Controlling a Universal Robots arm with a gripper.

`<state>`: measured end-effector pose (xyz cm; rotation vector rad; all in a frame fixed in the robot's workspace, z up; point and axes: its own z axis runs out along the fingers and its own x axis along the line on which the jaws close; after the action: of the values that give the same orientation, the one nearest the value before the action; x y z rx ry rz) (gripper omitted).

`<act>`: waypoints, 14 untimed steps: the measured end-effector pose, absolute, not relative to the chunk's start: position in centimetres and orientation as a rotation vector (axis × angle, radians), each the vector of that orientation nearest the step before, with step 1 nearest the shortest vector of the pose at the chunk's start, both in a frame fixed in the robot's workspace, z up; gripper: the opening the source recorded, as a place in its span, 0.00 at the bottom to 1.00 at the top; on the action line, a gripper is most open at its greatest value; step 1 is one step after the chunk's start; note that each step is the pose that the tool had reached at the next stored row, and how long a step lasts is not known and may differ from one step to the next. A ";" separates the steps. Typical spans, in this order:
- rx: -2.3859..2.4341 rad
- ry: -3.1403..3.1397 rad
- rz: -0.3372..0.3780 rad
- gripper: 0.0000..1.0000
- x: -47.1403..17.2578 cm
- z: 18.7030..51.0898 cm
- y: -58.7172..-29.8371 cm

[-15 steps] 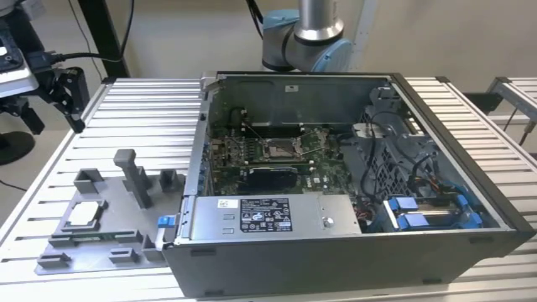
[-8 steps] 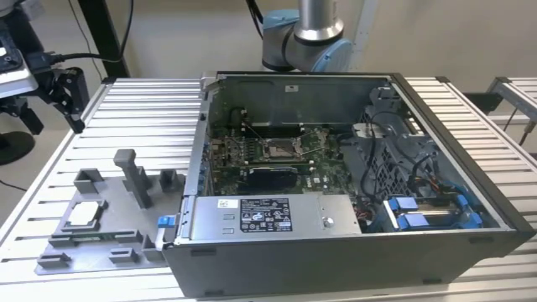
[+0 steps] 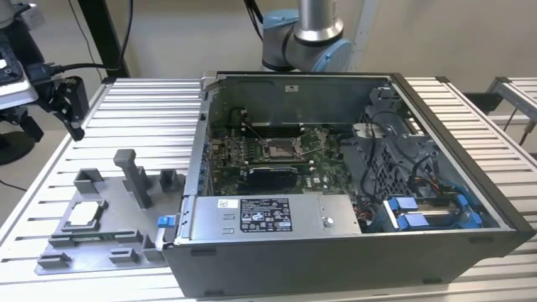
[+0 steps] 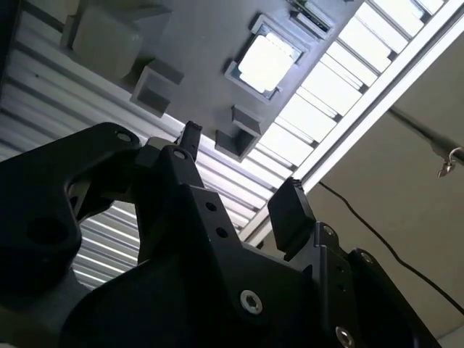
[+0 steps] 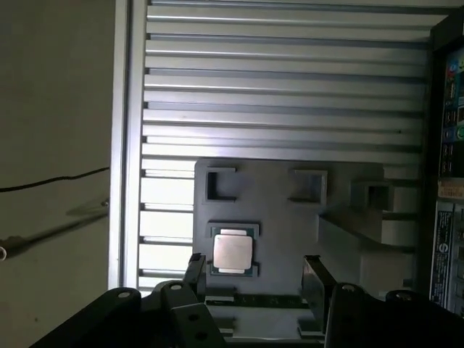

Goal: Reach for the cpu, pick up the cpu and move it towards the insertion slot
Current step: 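Pick up the cpu and move it towards the insertion slot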

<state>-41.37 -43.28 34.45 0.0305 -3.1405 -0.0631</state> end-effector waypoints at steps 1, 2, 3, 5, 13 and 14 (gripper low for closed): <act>0.031 -3.140 -0.063 1.00 -41.4 34.3 -43.3; 0.030 -3.140 -0.063 1.00 -41.4 34.1 -43.3; 0.030 -3.140 -0.063 1.00 -41.4 34.0 -43.4; 0.030 -3.140 -0.063 1.00 -41.5 33.7 -43.4; 0.030 -3.140 -0.063 1.00 -41.5 32.5 -43.5; 0.031 -3.140 -0.063 1.00 -41.6 32.4 -43.5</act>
<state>-41.55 -43.54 32.35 0.0306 -3.1404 -0.0631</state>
